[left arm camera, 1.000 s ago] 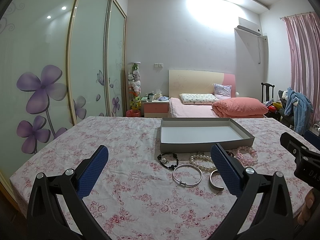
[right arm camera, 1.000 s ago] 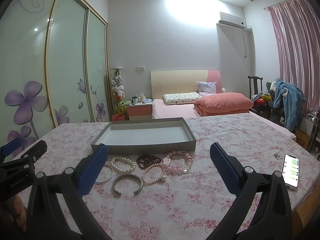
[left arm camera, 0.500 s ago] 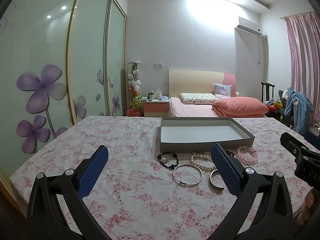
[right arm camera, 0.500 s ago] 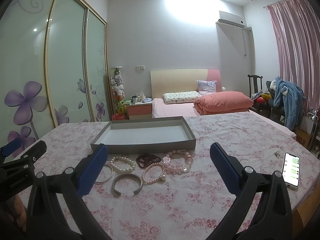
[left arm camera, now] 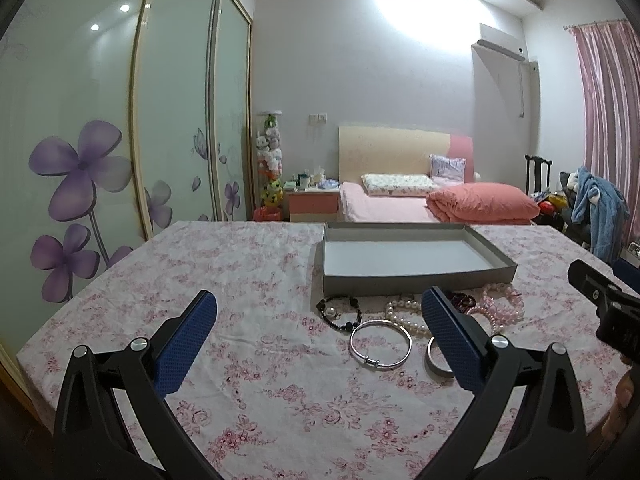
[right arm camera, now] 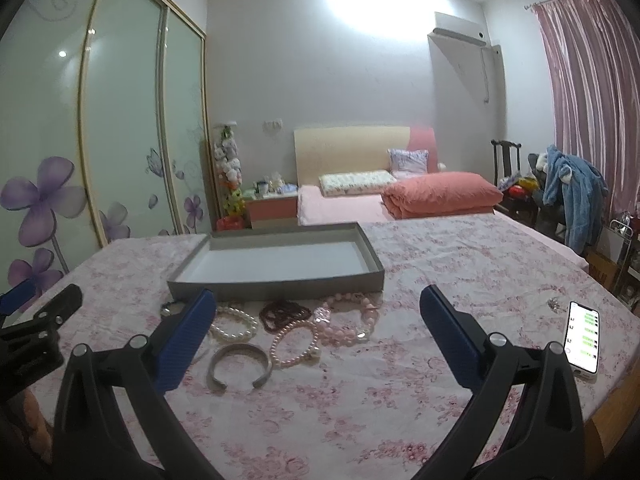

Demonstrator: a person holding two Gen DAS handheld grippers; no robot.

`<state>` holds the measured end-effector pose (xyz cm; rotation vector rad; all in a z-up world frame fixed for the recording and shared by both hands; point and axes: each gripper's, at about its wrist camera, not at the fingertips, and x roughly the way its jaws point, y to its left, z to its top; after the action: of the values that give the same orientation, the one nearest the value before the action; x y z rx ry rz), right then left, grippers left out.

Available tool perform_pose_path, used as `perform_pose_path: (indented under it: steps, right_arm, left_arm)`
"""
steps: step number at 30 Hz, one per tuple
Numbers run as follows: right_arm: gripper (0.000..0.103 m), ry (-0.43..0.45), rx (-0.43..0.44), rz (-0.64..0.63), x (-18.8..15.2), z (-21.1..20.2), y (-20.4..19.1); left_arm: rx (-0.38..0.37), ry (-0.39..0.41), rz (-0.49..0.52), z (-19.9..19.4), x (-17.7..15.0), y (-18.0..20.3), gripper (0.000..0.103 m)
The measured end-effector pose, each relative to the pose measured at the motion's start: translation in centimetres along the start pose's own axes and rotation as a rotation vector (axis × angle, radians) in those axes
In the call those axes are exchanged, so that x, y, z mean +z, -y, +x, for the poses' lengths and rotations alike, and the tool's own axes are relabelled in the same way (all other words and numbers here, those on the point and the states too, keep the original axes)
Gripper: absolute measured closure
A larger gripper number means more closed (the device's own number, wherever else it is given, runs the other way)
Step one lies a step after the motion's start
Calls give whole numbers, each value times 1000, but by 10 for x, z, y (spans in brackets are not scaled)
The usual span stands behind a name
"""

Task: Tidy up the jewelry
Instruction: 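Reach the right gripper to the pink bead bracelet and close on it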

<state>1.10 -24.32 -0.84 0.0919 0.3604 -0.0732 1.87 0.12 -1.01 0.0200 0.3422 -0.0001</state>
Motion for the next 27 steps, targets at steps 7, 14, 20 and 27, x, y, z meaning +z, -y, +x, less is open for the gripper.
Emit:
perform_pose_path:
  steps: [7,14,20,27]
  right_arm:
    - [4,-178,-39,46,6,48,20]
    - [19,-339,-101,66,1,103,46]
    - [46,-446,-85,59,-3,144,52]
    - [63,-548,-77,68,-12,178,51]
  left_arm:
    - [-26,-111,15,27,-1,-3,2]
    - [-95,-264,23,63,-6,-3,2]
    - [-130,-343,81,83,-12,8,2]
    - [-136,-423,87,105,-17,10,2]
